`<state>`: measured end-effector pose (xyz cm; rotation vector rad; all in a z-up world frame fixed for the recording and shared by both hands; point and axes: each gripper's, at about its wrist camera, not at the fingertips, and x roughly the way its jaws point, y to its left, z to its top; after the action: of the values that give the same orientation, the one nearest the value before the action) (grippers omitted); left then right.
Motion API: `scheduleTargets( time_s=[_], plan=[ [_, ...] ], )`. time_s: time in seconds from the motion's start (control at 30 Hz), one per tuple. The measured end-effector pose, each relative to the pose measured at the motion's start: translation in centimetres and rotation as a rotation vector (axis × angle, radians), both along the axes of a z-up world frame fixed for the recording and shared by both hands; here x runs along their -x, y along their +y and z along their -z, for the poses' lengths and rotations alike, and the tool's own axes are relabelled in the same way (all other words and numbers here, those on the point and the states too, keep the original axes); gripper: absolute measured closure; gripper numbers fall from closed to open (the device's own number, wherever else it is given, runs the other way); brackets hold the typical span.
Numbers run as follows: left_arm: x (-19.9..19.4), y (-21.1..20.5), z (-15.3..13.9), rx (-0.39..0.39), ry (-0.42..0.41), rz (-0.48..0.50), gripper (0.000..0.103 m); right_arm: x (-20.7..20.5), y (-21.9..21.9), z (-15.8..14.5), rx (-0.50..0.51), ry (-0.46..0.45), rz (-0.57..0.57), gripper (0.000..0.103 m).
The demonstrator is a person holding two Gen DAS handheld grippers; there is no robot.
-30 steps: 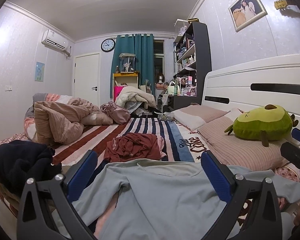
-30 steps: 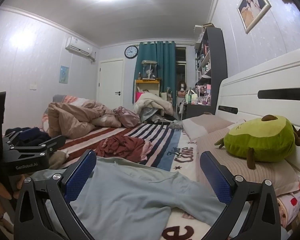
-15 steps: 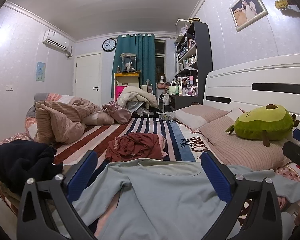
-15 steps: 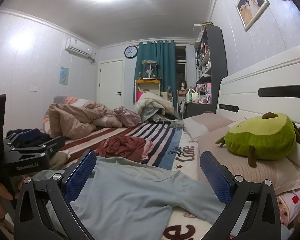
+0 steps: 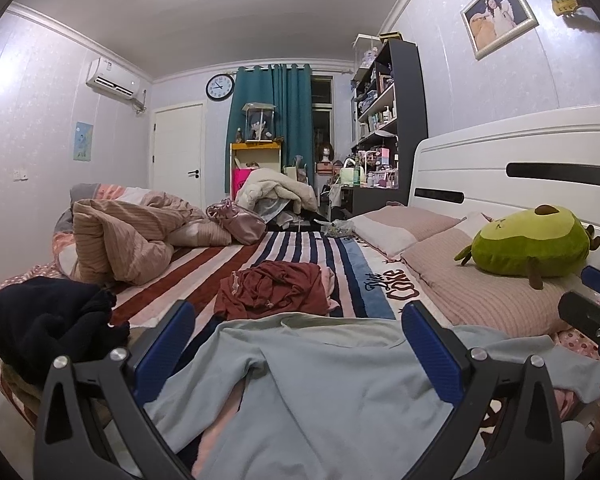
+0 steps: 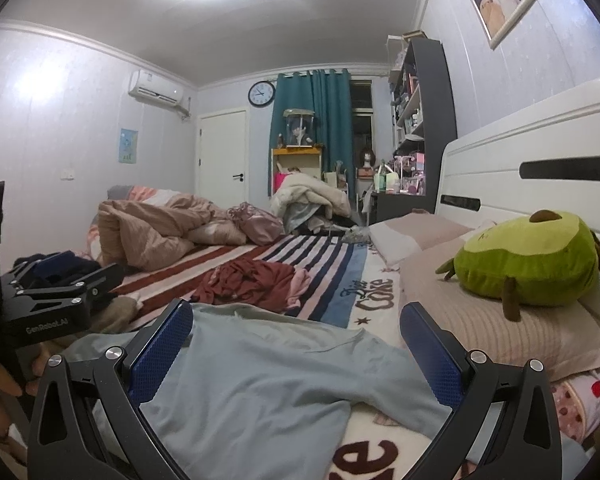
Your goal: Fold small clothes
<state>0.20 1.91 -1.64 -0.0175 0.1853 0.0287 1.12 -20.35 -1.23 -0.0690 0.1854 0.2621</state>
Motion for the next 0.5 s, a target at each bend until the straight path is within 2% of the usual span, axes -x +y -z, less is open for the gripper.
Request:
scheduleTargets(
  time_s=[0.27, 0.5],
  plan=[
    [-0.3, 2.5, 0.9, 0.016, 0.050, -0.018, 0.001, -1.2, 2.6, 1.2, 0.012, 0.013, -0.026, 0.000],
    [-1.2, 7.2, 3.4, 0.072, 0.163, -0.032, 0.001, -3.9, 3.6, 3.5, -0.006, 0.096, -0.044, 0.000]
  ],
)
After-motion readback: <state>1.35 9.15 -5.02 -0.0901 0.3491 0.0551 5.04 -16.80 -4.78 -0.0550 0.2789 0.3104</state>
